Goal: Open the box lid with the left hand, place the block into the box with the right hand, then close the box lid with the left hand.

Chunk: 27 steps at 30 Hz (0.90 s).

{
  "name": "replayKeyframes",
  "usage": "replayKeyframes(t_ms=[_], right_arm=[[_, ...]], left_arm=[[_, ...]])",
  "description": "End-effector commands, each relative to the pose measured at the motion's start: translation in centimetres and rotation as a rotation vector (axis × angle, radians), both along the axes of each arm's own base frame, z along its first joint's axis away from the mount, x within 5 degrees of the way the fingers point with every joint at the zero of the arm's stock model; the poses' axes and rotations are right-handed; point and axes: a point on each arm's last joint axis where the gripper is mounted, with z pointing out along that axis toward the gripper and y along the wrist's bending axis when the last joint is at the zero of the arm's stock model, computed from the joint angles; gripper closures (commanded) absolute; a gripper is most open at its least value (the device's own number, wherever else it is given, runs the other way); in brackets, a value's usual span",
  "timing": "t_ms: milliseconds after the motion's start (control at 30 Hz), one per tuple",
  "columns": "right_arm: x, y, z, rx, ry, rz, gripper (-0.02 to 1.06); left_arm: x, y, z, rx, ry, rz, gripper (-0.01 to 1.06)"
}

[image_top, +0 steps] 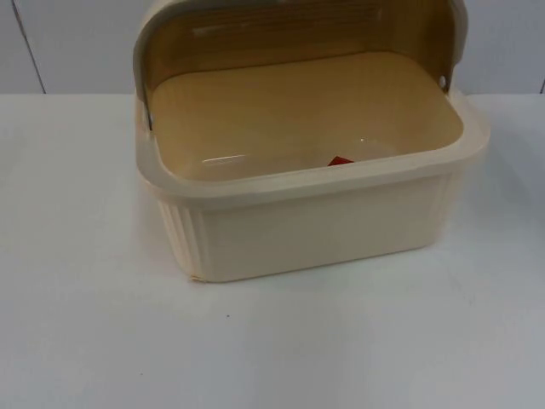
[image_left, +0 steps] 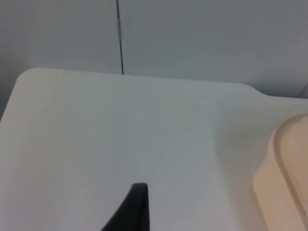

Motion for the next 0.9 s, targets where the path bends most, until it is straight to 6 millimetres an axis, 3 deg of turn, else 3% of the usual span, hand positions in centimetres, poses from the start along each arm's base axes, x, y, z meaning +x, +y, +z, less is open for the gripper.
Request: replayKeyframes(t_ms=[0,100,567,867], right_arm=[[-1.0,-1.2,0.9,0.013,-0.031,-0.034,0.00],[-1.6,-2.5,1.0,0.012,-0.015,-0.089,0.00],[-2.3,-2.6,1.3,0.009,-0.022,-0.093,0.00],[-2.2,-2.6,1.4,0.006,-0.034,-0.095,0.00]], left_arm=[[0.1,0.0,-0.1,-0.011,-0.006,0.005,0.01],[0.1,0.0,-0.1,-0.011,-0.006,0.005,0.01],[0.0,0.0,-0.2,-0.012,0.005,0.008,0.01],[0.8,0.6,1.0,0.055,-0.149,0.034,0.01]])
